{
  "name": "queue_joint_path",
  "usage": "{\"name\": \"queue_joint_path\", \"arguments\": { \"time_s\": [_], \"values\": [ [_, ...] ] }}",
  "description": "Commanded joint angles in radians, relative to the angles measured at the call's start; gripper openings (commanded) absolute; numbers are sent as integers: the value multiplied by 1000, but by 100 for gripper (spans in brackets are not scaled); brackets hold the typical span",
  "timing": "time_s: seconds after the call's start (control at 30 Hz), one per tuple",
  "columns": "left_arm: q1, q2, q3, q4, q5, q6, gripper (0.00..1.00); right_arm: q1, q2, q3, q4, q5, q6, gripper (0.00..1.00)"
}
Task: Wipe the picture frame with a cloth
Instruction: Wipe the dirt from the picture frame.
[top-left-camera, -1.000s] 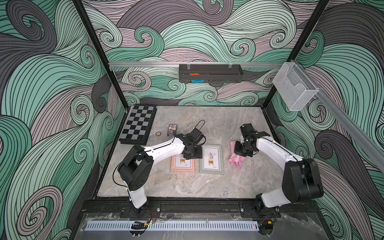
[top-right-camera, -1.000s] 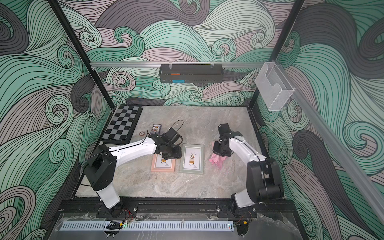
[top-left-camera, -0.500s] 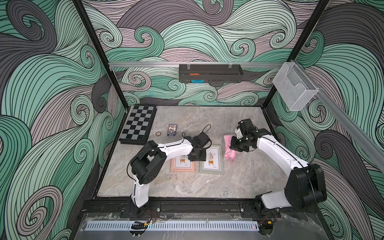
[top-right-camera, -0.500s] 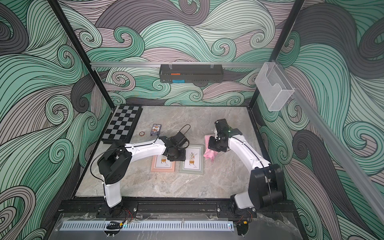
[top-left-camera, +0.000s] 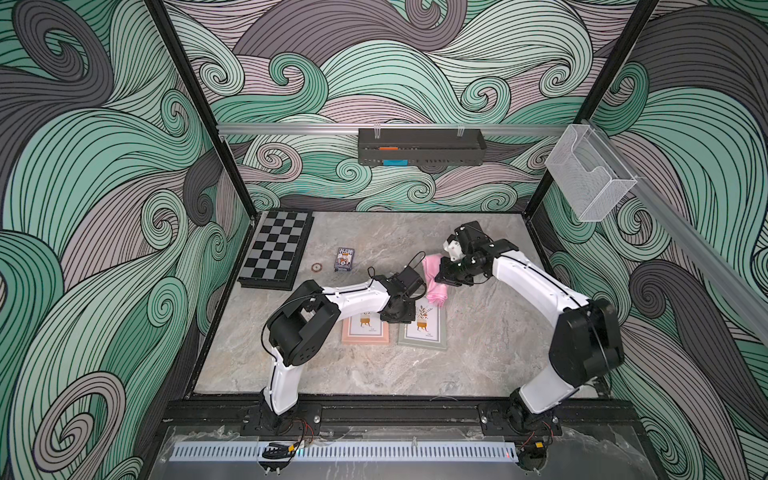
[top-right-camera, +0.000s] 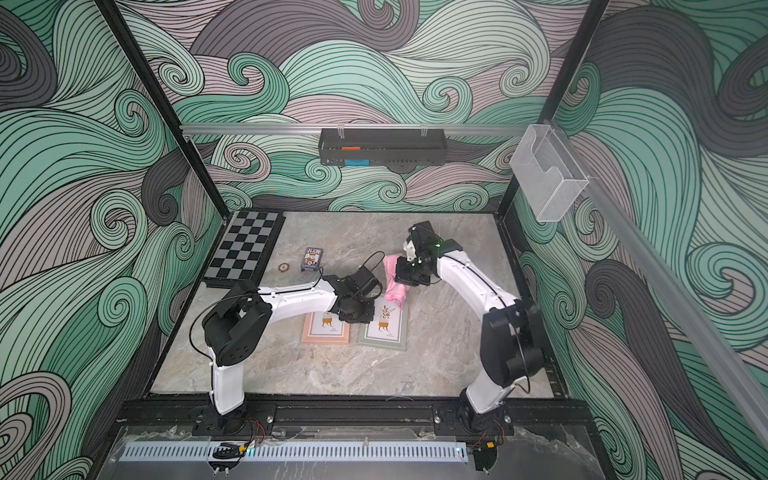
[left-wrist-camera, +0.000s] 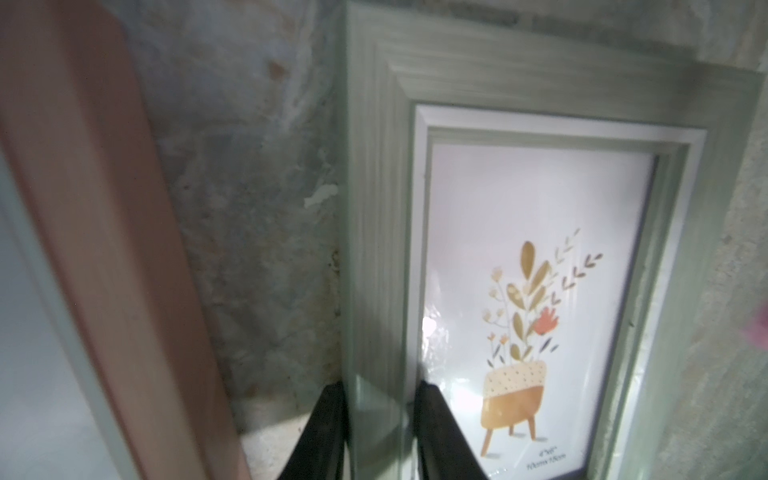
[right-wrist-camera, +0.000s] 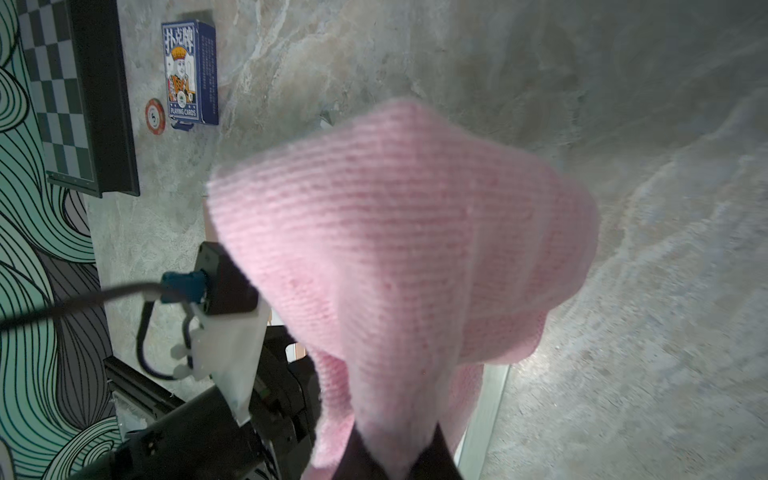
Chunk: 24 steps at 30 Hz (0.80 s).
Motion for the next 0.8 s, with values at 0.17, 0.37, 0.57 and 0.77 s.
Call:
{"name": "queue_joint_path", "arguments": {
  "time_s": [0.17,0.37,0.57,0.77],
  "values": [
    [-54,36,-37,-168,-97,-138,20,103,259,149,122,-192,39,0],
    [-73,55,-11,-220,-141,-183,19,81,315,162,101,-180,23,0],
    [-72,52,-10,-242,-171,-193,20,-13,177,2,72,-68,-10,0],
    [-72,68,12,-243,-169,-193,20,36,200,33,73,-130,4,0]
  ]
}}
